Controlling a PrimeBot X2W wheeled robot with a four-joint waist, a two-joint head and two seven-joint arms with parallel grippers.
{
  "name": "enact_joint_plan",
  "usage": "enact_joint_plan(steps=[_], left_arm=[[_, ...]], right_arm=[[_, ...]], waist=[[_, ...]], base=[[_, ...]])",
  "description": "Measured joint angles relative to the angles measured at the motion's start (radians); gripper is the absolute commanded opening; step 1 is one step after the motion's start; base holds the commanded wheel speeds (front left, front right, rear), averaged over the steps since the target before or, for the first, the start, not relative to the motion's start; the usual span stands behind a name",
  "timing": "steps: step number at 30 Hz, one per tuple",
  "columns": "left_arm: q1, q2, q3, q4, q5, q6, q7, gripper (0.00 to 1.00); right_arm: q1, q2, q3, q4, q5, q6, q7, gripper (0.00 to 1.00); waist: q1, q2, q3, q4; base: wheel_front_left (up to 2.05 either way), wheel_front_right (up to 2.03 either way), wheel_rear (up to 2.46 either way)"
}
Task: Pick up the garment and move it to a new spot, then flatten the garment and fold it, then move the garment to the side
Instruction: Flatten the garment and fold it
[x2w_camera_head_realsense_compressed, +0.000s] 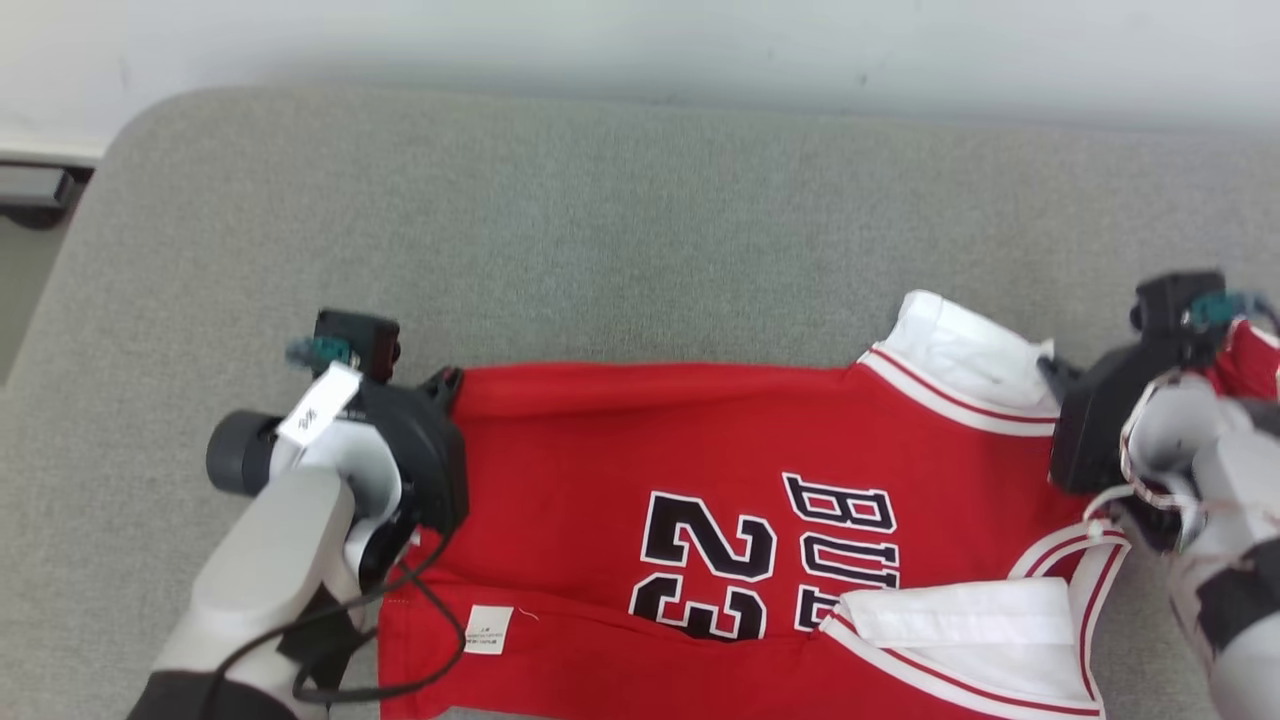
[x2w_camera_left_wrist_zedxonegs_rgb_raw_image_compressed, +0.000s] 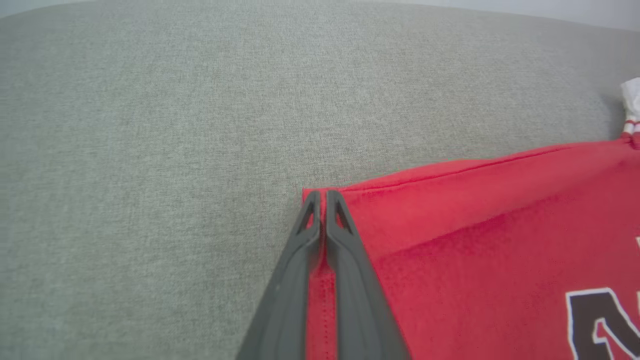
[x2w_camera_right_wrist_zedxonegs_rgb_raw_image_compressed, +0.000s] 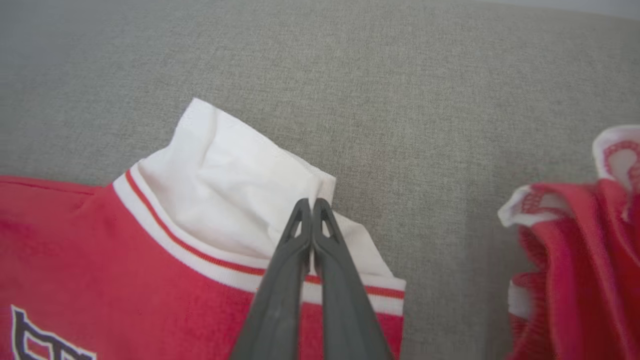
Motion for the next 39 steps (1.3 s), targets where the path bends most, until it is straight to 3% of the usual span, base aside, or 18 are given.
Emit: enact_joint_plan(steps=[10,19,30,39], left_arm=[[0.134,0.052,-0.008,-0.034,-0.012,-0.007,-0.059,0.0],[0.167,0.06,0.001,-0.081,-0.022,-0.007,-0.08,0.0],[0.155,0.042,0.004,-0.14,-0.022,-0.007,-0.091,0.0],[0.155,0.07,0.038,-0.156,-0.024,0.024,-0.13,0.0]], right_arm=[[0.222,-0.007,0.01,-0.228,0.039,0.009,-0.021,0.0],[0.275,-0.017,-0.041,-0.439,0.069,0.002,-0.058,0.0],[0.284,-0.046,-0.081,-0.53,0.086,-0.015,-0.07,0.0],[0.296,-0.051,-0.095,-0.552,0.087,-0.021,-0.07,0.0]], waist=[[-0.0002,0.0,-0.086,-0.013],[-0.0002,-0.0001,-0.119,-0.063],[0.0001,0.0,-0.114,-0.072],[0.0001,0.0,-0.118,-0.063]], base=[[0.0,0.0,0.0],[0.0,0.0,0.0],[0.0,0.0,0.0],[0.0,0.0,0.0]])
